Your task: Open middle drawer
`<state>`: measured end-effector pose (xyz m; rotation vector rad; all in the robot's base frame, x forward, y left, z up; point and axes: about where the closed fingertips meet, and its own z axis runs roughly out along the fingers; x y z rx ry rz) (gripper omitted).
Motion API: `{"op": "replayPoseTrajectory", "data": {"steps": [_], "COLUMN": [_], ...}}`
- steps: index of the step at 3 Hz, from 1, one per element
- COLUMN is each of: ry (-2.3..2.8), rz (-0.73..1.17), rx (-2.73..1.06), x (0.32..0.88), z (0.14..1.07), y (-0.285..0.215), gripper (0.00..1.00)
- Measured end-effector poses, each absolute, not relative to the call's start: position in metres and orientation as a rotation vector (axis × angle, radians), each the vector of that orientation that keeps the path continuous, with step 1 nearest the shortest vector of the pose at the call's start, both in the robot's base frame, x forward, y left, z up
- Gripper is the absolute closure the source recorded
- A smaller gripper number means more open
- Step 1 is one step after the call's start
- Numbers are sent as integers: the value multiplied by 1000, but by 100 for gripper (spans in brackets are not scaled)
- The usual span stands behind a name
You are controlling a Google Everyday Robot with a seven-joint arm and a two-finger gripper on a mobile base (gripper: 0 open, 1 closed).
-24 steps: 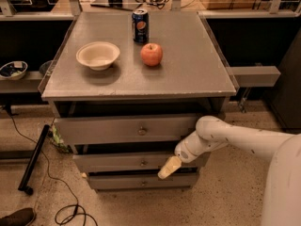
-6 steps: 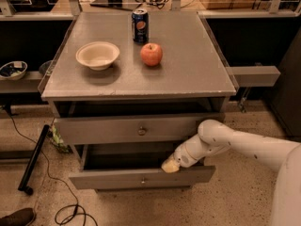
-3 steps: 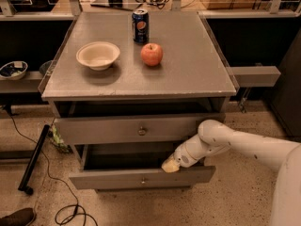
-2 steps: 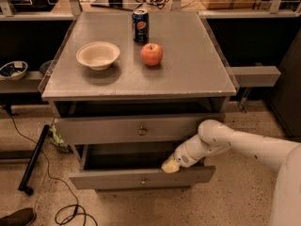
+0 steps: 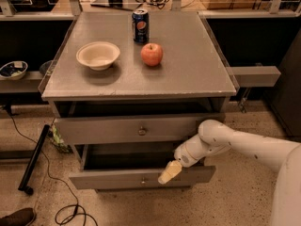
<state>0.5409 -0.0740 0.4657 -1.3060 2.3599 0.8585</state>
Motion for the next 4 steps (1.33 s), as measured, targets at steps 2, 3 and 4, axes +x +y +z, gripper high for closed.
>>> {"op": "replayPoseTrajectory", "data": {"steps": [2, 3, 4], "ry": [2389, 2389, 2389], "rz": [933, 933, 933], "rx": [-1264, -1264, -1264], "x": [511, 511, 511], "z": [456, 456, 456], "y": [-91, -91, -91], "gripper": [0, 0, 19]}}
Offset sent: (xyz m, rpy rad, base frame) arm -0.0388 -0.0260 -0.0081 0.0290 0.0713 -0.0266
